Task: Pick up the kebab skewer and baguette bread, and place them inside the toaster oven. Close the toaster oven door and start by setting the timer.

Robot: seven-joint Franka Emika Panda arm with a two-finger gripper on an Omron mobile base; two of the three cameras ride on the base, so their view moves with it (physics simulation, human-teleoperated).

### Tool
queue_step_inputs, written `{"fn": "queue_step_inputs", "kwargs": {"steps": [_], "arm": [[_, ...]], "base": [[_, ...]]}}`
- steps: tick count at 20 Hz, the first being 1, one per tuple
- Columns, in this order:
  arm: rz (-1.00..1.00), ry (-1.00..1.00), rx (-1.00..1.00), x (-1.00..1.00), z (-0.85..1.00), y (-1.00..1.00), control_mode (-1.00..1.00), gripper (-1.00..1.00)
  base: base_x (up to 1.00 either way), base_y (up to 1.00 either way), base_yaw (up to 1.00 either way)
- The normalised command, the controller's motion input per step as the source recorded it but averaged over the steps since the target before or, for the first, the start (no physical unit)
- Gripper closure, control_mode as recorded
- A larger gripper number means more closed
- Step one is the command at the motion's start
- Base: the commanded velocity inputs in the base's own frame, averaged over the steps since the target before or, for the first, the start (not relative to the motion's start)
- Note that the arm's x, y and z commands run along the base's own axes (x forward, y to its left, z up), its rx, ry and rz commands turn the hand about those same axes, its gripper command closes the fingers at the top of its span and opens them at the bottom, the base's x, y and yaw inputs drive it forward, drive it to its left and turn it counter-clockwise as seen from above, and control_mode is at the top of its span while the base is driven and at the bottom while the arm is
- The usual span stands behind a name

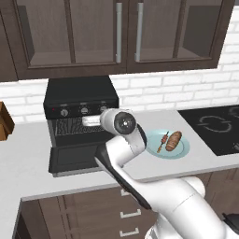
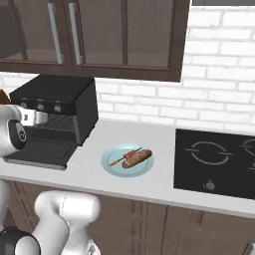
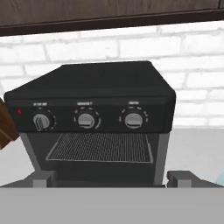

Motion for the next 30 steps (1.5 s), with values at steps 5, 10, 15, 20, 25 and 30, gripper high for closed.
{"fn": "queue_step_inputs", "kwargs": {"steps": [5,10,15,20,25,30], "arm": [[0.04,0.0,0.01,0.03,-0.47,0.04,-1.0,-1.0],[0.02,0.0,0.01,0.03,-0.45,0.0,-1.0,-1.0],[0.0,0.0,0.0,0.28,-0.2,0.03,-1.0,-1.0],[0.0,0.0,0.0,0.44,-0.02,0.18,-1.0,-1.0],[0.0,0.0,0.0,0.41,-0.05,0.28,-1.0,-1.0],[0.0,0.0,0.0,0.3,-0.25,0.16,-1.0,-1.0]], "base": [[0.0,0.0,0.0],[0.0,0.0,0.0],[0.0,0.0,0.0],[0.0,0.0,0.0],[0.0,0.0,0.0],[0.0,0.0,0.0]]}}
